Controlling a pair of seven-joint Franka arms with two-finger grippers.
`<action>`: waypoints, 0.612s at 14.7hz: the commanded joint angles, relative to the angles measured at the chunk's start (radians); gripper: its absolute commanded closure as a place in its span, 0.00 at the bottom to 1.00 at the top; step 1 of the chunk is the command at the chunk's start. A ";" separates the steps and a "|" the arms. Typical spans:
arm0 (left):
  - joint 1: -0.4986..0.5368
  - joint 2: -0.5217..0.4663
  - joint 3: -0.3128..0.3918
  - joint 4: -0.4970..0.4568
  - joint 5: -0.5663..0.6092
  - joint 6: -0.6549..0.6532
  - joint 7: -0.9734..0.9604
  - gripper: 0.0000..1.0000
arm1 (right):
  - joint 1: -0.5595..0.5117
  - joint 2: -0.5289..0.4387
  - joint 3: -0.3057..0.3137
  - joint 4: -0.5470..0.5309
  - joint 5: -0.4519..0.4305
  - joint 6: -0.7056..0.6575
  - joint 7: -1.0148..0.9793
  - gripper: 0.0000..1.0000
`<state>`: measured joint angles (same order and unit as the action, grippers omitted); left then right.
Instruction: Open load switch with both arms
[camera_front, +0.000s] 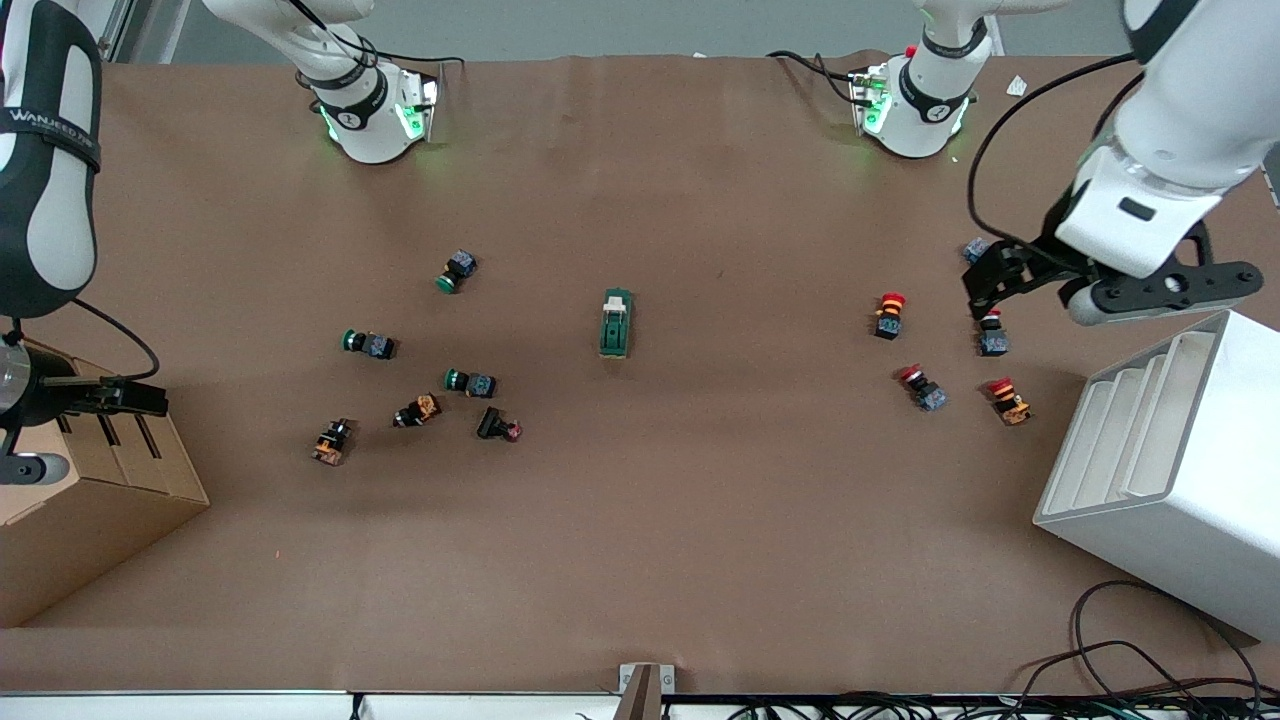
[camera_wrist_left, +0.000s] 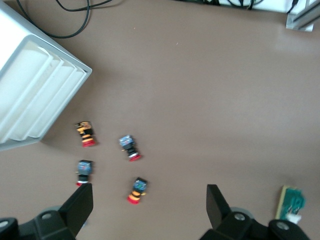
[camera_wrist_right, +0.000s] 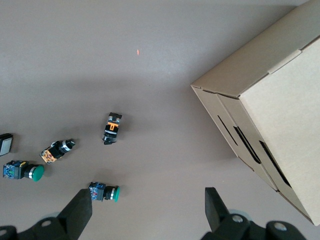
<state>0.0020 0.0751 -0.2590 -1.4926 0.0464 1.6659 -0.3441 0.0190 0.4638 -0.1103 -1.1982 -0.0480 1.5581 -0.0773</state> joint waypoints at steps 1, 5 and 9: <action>-0.013 -0.104 0.075 -0.101 -0.033 -0.011 0.128 0.00 | -0.011 -0.022 0.012 -0.009 0.057 -0.007 -0.012 0.00; -0.094 -0.176 0.180 -0.179 -0.033 -0.020 0.165 0.00 | -0.007 -0.062 0.014 -0.021 0.068 -0.051 -0.021 0.00; -0.105 -0.178 0.213 -0.184 -0.033 -0.061 0.231 0.00 | 0.025 -0.103 0.012 -0.018 0.051 -0.067 -0.026 0.00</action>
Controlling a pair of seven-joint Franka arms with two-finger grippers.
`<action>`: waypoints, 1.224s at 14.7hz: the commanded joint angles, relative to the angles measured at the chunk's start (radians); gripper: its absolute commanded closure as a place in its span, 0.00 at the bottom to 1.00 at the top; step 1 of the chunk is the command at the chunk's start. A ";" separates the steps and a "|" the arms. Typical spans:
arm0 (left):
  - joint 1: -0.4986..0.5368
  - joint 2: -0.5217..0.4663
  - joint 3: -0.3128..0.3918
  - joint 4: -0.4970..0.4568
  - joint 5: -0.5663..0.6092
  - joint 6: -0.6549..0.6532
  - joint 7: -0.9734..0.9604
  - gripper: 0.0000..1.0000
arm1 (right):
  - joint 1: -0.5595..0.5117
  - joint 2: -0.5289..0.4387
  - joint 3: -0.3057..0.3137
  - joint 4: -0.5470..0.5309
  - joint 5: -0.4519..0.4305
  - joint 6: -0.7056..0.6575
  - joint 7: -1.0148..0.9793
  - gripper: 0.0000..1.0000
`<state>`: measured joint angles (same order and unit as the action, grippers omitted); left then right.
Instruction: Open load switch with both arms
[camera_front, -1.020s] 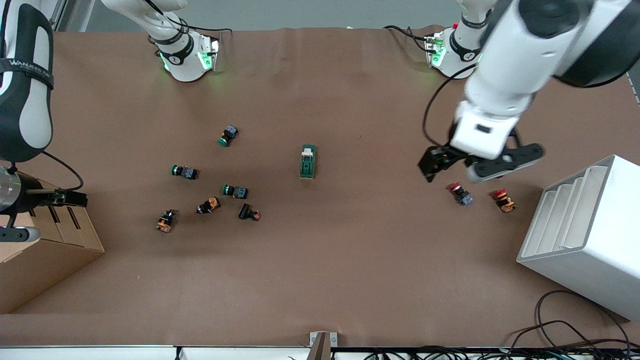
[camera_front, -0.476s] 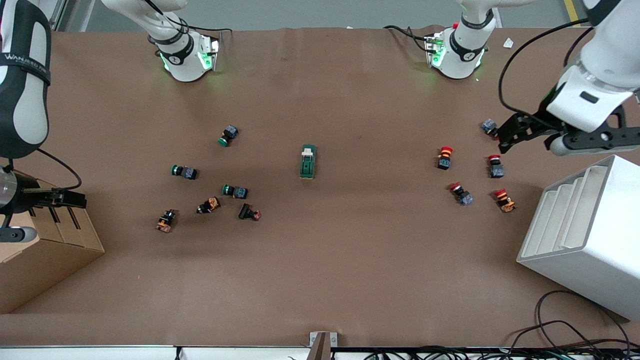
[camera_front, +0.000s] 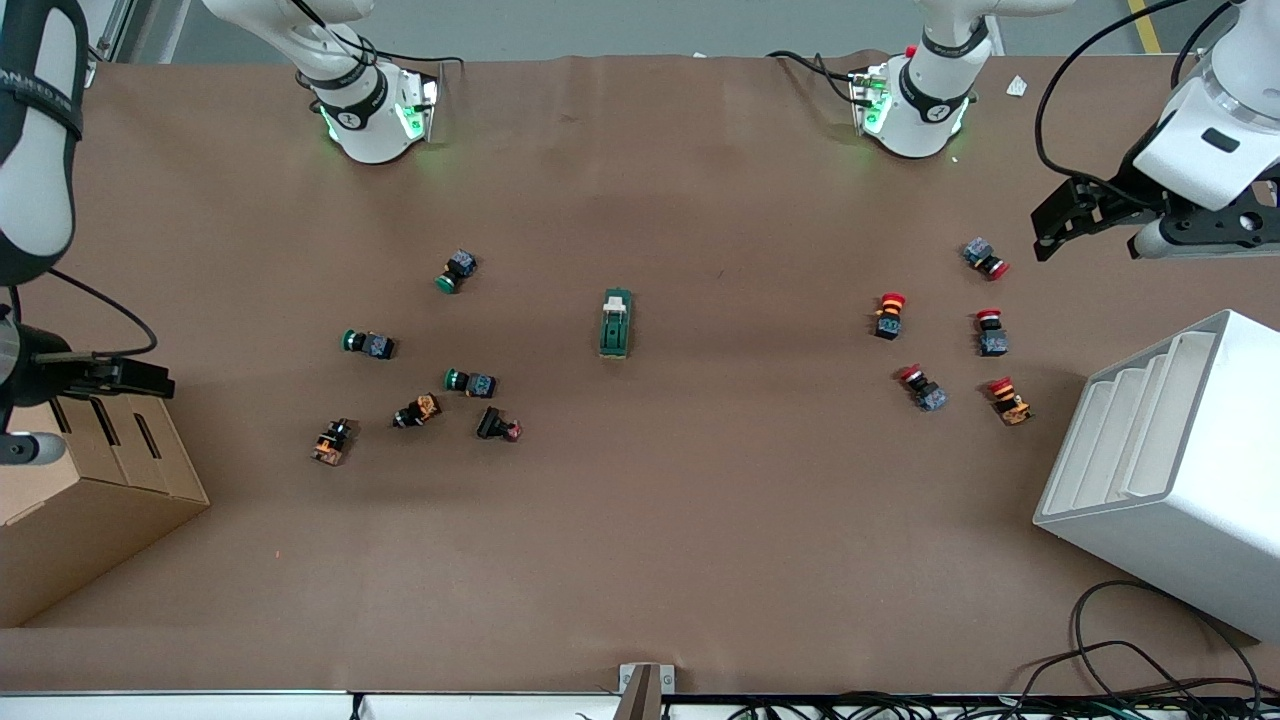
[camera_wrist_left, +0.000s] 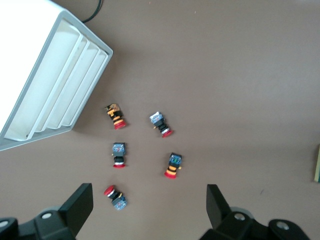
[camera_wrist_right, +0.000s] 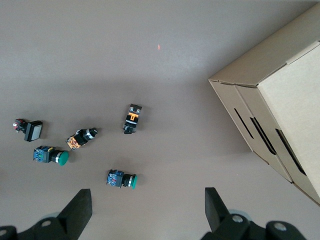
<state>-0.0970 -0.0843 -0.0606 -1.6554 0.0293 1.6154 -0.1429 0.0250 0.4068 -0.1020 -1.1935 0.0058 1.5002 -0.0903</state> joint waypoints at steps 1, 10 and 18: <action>-0.006 -0.017 0.015 -0.021 -0.017 -0.011 0.039 0.00 | 0.021 -0.058 0.004 -0.031 -0.003 -0.012 -0.011 0.00; 0.017 -0.035 0.005 -0.029 -0.040 -0.040 0.094 0.00 | -0.016 -0.273 0.022 -0.253 0.000 -0.005 -0.012 0.00; 0.019 -0.023 0.005 -0.012 -0.040 -0.040 0.111 0.00 | -0.039 -0.367 0.065 -0.272 0.002 -0.081 -0.011 0.00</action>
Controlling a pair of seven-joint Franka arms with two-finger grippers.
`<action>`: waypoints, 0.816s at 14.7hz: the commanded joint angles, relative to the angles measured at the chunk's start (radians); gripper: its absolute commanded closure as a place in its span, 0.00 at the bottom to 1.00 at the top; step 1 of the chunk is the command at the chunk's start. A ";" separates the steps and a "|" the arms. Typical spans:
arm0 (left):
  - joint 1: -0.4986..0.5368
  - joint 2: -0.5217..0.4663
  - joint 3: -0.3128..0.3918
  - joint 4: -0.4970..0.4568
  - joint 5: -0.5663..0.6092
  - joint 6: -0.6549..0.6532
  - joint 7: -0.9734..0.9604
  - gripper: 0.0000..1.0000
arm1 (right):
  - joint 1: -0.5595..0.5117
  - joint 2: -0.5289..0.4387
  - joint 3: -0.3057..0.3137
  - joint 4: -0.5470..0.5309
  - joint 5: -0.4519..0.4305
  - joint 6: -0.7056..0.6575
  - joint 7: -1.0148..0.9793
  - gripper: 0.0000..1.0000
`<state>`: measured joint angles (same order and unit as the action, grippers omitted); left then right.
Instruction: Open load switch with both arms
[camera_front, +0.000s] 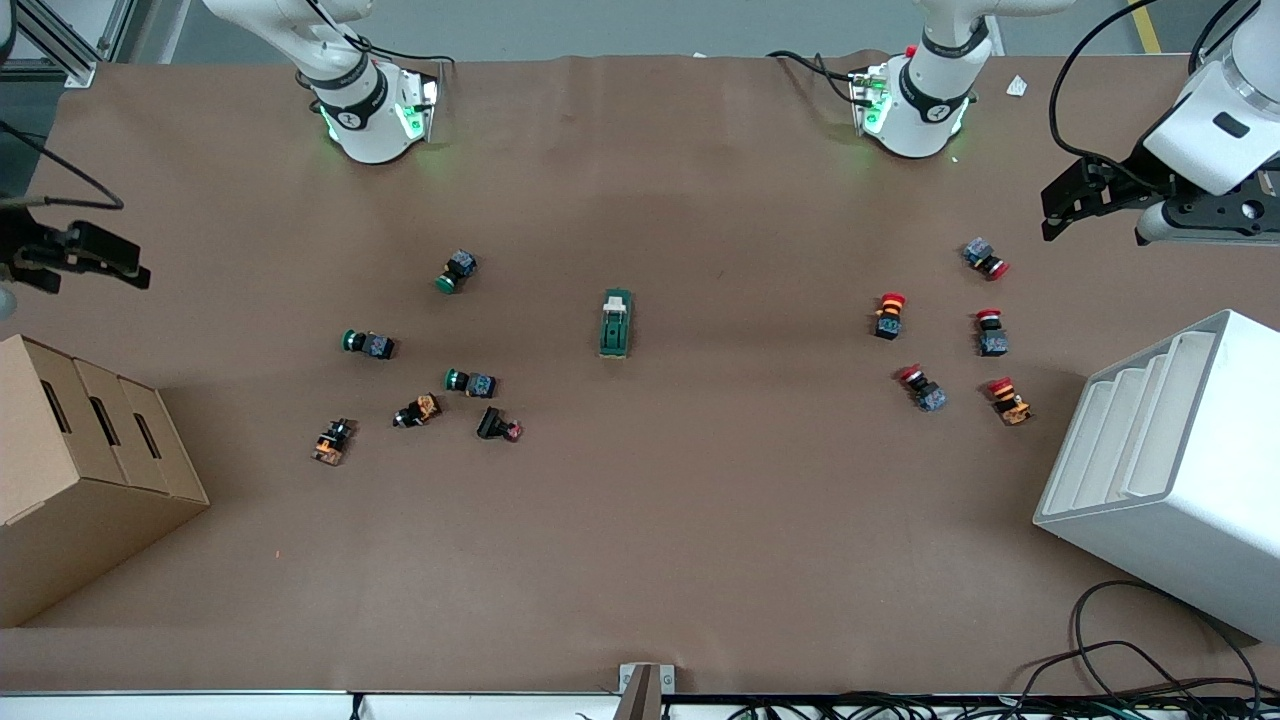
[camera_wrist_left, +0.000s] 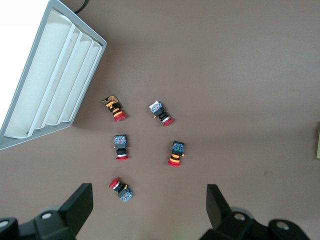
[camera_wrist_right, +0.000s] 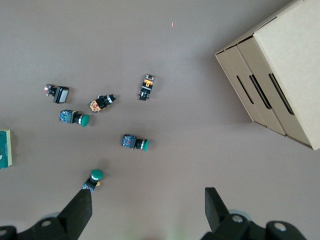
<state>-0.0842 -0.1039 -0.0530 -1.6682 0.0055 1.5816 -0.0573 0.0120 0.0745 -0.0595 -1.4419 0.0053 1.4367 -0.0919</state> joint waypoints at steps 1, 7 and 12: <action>0.004 0.004 -0.002 0.016 -0.019 -0.006 0.027 0.00 | -0.033 -0.035 0.026 -0.020 0.005 -0.034 -0.009 0.00; 0.006 0.015 0.004 0.035 -0.081 -0.006 0.028 0.00 | -0.030 -0.082 0.032 -0.034 0.007 -0.078 -0.009 0.00; 0.000 0.016 0.001 0.036 -0.049 -0.006 0.025 0.00 | -0.030 -0.128 0.032 -0.060 0.010 -0.088 -0.008 0.00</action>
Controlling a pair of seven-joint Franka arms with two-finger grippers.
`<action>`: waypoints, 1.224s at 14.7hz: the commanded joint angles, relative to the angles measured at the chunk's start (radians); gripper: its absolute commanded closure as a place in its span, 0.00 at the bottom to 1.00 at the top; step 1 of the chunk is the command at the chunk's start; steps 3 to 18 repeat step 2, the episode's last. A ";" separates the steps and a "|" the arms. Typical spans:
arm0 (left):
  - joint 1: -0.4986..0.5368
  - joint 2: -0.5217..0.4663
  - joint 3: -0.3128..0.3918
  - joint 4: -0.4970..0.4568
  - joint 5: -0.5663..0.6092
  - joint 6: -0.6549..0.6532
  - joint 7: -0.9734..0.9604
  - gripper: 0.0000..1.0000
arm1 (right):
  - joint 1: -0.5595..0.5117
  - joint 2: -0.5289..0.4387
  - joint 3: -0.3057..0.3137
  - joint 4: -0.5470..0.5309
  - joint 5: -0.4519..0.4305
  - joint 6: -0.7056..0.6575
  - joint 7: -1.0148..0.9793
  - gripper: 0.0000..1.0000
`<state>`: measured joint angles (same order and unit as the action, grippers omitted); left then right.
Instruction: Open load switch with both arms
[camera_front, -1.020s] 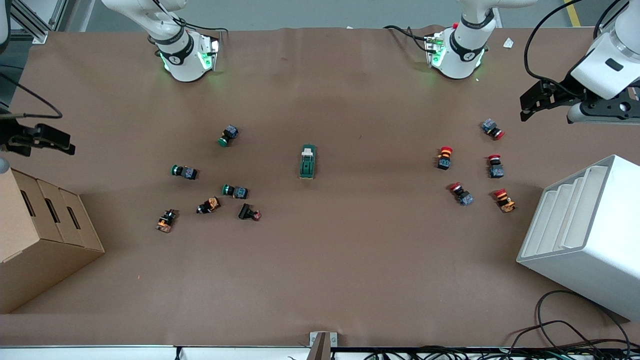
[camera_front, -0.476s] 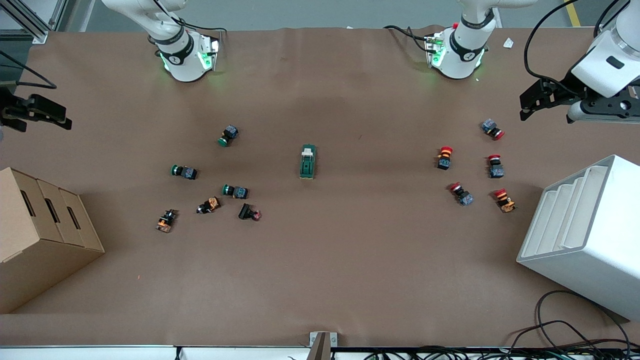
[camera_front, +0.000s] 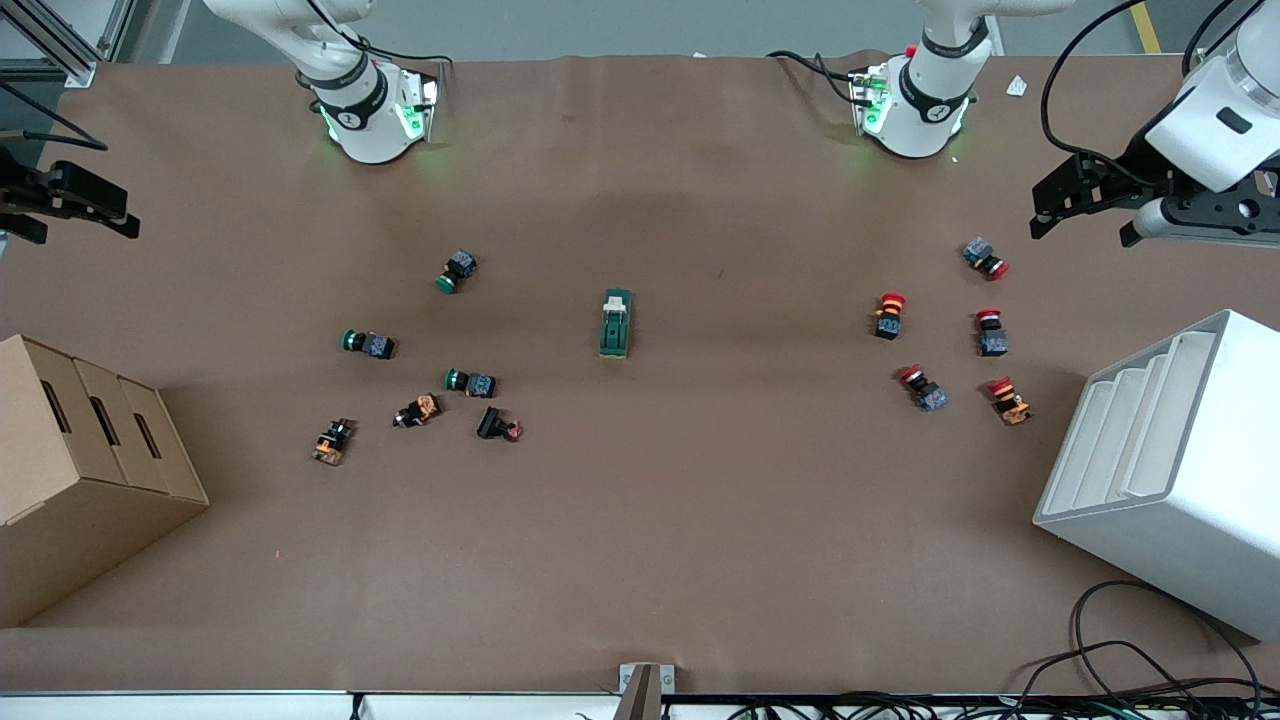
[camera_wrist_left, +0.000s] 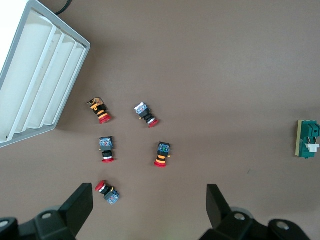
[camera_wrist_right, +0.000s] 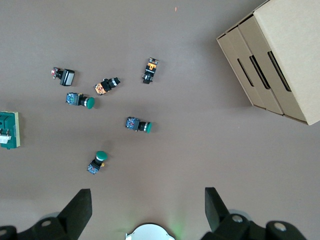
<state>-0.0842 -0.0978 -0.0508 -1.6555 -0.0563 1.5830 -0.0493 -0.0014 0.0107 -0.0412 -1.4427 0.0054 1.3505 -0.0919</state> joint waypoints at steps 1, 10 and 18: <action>-0.003 0.010 -0.003 0.023 0.025 -0.006 0.017 0.00 | -0.017 -0.099 0.014 -0.102 0.012 0.001 -0.008 0.00; -0.005 0.010 -0.004 0.023 0.027 -0.008 0.016 0.00 | -0.016 -0.142 0.014 -0.152 0.012 0.024 -0.008 0.00; -0.005 0.010 -0.004 0.023 0.027 -0.008 0.016 0.00 | -0.016 -0.142 0.014 -0.152 0.012 0.024 -0.008 0.00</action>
